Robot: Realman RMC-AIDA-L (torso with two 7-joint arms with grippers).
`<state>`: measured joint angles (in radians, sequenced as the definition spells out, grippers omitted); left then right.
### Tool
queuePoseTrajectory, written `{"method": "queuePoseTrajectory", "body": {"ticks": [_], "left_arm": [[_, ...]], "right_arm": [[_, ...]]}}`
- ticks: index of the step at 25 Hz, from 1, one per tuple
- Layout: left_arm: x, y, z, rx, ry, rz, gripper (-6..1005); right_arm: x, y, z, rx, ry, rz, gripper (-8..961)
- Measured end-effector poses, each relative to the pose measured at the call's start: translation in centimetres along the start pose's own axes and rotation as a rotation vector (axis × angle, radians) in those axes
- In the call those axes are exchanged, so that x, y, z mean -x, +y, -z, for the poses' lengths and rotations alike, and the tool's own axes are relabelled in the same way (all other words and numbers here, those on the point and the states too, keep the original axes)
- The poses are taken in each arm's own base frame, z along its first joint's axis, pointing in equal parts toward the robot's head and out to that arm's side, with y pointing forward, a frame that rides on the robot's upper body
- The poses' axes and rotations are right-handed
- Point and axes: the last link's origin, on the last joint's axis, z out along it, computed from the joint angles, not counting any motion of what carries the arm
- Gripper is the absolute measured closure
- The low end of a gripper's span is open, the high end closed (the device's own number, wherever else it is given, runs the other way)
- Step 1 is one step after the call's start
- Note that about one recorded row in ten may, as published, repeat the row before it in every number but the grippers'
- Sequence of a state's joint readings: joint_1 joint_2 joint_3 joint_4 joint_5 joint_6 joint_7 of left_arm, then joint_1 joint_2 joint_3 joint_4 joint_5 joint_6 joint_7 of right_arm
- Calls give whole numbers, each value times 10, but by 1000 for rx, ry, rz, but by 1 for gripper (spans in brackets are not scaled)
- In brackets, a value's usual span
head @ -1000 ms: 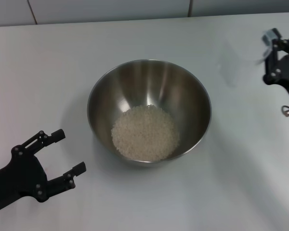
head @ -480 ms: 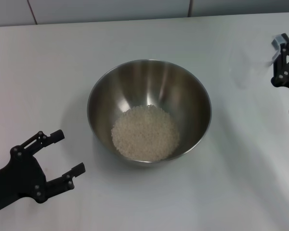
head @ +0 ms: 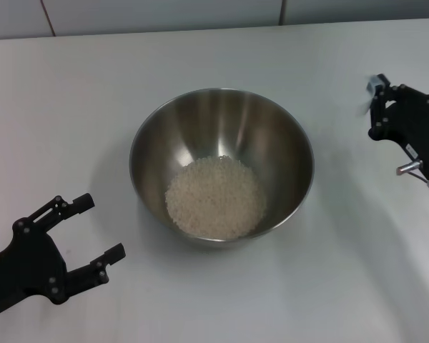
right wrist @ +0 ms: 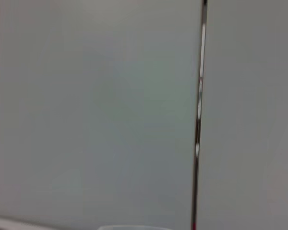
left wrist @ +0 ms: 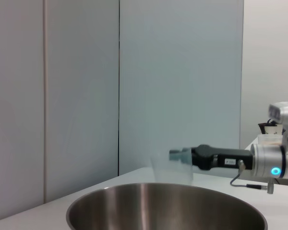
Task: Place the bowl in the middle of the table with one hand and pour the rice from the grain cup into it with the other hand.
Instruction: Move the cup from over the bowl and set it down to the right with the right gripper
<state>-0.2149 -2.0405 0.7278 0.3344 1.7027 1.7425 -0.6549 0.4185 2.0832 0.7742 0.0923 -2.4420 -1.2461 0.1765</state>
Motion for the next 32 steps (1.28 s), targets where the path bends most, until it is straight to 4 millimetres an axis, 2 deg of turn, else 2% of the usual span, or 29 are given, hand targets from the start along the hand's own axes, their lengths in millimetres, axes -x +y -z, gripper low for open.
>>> {"method": "queuePoseTrajectory", "body": {"ticks": [15, 29, 32], "left_arm": [[-1, 2, 0, 8, 9, 3, 136], [-3, 3, 4, 10, 23, 17, 137], [-3, 4, 5, 8, 27, 20, 137]], "right_arm": [[-15, 9, -11, 21, 127, -5, 931], [-22, 3, -4, -8, 163, -24, 925], [-25, -1, 1, -22, 172, -44, 830]]}}
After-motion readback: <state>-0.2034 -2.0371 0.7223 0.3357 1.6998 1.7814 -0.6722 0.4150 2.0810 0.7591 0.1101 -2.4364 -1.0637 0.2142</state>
